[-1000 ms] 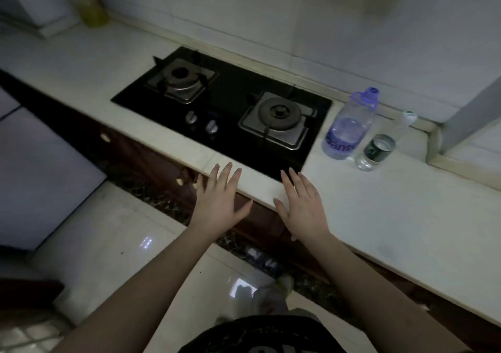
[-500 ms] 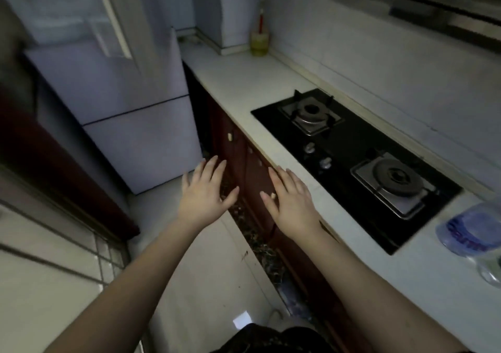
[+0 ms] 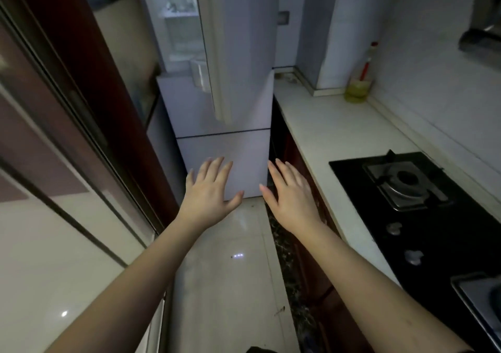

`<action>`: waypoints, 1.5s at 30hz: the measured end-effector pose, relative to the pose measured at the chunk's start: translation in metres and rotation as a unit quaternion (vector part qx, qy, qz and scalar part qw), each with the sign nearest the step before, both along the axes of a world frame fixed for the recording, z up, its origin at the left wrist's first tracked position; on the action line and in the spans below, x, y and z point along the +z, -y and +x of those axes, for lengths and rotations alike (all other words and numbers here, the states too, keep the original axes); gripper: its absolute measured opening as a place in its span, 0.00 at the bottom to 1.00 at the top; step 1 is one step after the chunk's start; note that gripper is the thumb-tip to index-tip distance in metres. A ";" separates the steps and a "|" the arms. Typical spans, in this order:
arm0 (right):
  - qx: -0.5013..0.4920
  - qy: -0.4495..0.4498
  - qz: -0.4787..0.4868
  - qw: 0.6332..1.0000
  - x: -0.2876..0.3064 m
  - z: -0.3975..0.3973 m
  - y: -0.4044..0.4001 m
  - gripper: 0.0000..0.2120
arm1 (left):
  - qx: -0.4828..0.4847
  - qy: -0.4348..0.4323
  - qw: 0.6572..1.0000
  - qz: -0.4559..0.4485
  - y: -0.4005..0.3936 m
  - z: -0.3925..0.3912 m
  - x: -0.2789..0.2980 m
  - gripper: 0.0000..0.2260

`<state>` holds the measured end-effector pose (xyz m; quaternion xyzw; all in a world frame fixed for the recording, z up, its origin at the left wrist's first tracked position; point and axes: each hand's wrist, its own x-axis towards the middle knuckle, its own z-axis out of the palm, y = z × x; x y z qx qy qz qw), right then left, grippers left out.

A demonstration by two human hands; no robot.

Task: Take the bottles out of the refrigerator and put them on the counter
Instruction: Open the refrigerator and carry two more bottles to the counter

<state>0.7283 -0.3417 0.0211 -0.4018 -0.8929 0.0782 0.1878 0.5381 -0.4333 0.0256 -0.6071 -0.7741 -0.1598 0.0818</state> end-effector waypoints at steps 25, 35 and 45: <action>0.091 -0.037 0.051 0.994 0.067 -0.240 -0.113 0.29 | 0.063 -0.038 0.995 0.068 -0.127 -0.206 0.093 0.28; 0.069 -0.039 0.098 0.992 0.093 -0.298 -0.138 0.28 | 0.013 0.238 0.964 0.113 -0.208 -0.281 0.142 0.27; 0.100 -0.040 0.127 0.986 0.128 -0.314 -0.158 0.27 | 0.048 0.533 0.828 0.168 -0.228 -0.302 0.132 0.31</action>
